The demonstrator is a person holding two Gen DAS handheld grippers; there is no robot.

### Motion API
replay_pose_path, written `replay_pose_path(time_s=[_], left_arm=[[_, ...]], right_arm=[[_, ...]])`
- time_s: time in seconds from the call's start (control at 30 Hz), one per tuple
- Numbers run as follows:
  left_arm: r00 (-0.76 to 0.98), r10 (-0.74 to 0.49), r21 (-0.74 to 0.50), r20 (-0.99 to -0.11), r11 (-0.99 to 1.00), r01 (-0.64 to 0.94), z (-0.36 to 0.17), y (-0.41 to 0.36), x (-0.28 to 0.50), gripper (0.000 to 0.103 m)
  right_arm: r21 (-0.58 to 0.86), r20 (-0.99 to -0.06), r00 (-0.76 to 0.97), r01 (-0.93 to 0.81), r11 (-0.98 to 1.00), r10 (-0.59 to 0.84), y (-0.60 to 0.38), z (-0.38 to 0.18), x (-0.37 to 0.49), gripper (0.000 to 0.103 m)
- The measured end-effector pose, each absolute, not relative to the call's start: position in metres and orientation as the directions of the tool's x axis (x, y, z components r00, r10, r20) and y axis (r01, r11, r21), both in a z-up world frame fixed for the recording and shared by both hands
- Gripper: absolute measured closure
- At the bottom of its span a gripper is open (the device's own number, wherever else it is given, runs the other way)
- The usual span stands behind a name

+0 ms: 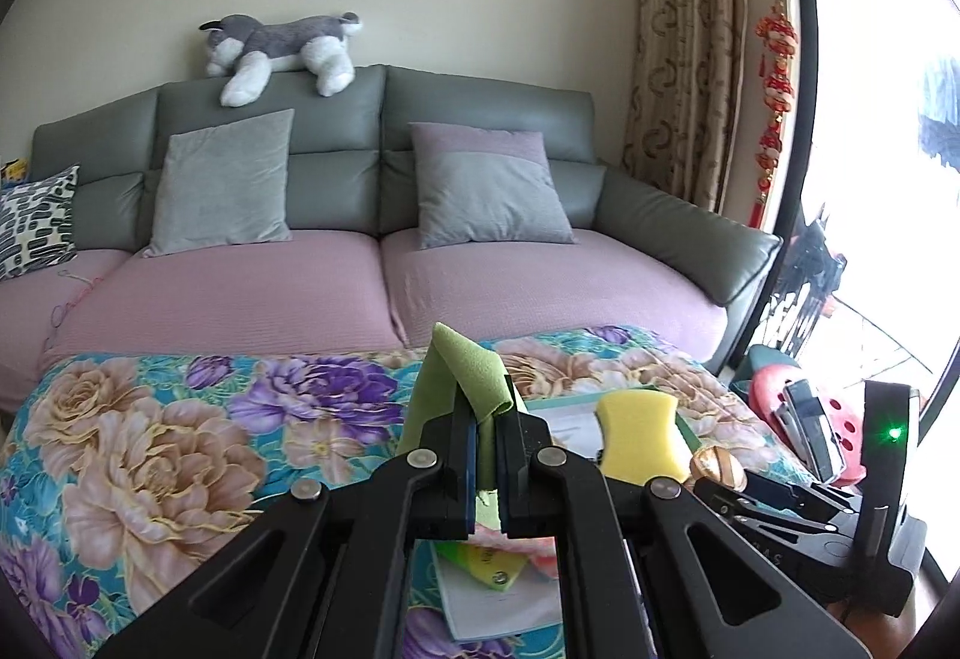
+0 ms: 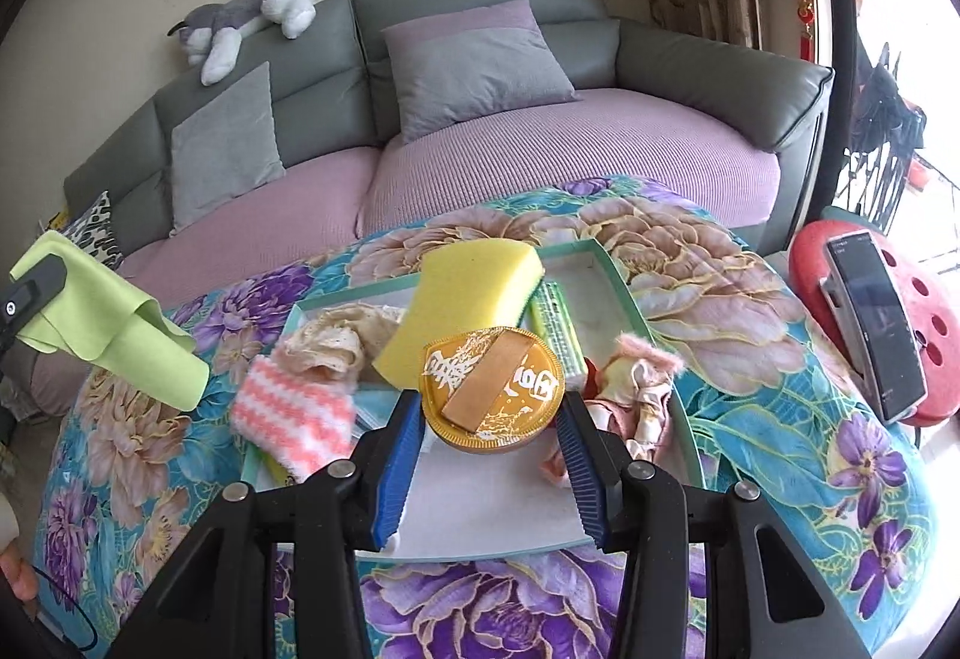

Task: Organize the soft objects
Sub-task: 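Lift and carry the green cloth and orange tin over the tray with both tools, then open both tools to drop the green cloth and orange tin into the tray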

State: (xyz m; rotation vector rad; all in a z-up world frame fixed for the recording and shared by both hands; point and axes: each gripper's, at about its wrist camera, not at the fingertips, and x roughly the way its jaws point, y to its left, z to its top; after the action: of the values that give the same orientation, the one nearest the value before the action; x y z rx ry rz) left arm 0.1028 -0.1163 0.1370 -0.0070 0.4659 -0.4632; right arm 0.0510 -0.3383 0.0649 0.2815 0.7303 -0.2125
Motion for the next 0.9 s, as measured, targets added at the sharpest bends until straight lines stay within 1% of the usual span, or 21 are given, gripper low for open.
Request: replay_pose_path(time_s=[0.17,0.27,0.37,0.5,0.9], left_arm=[[0.777,-0.47,-0.122,-0.419,0.877,0.465,0.134,-0.13,0.102,0.098],[0.768,-0.485,-0.115,-0.418,0.867,0.485,0.123,-0.141,0.106,0.098],[0.734,-0.489,-0.131,-0.472,0.862,0.49,0.103,-0.152,0.12,0.098],[0.688,-0.477,-0.158,-0.547,0.866,0.475,0.077,-0.162,0.135,0.098],[0.62,-0.418,-0.133,-0.664,0.882,0.453,0.04,-0.176,0.149,0.098]], right_arm=[[0.181,-0.683,0.723,0.304,0.935,-0.103,-0.346,0.062,0.049,0.055],[0.183,-0.705,0.704,0.304,0.935,-0.091,-0.351,0.052,0.053,0.055],[0.169,-0.737,0.67,0.3,0.939,-0.081,-0.352,0.037,0.059,0.055],[0.186,-0.763,0.645,0.29,0.939,-0.049,-0.354,0.025,0.062,0.054],[0.203,-0.797,0.604,0.251,0.946,0.011,-0.347,0.005,0.073,0.054]])
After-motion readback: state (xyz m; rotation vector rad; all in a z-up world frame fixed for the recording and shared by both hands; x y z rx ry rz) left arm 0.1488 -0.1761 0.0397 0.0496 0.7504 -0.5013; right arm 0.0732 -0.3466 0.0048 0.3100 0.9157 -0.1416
